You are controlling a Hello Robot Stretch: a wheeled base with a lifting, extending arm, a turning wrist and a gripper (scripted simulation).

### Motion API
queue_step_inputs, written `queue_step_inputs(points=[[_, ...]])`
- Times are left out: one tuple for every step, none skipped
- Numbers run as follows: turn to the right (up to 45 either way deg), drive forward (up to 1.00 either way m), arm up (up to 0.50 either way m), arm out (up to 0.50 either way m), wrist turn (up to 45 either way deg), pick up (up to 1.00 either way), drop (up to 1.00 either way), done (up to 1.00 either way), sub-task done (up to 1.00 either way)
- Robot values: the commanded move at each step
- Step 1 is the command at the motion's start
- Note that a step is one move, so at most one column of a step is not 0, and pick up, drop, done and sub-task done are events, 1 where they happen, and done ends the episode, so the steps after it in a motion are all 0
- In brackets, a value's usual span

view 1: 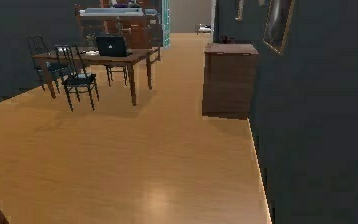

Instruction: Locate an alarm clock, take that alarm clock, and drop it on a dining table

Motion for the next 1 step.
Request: queue_step_inputs(points=[[0.0,1.00,0.00,0.00,0.0,0.00,0.00,0.00,0.00]])
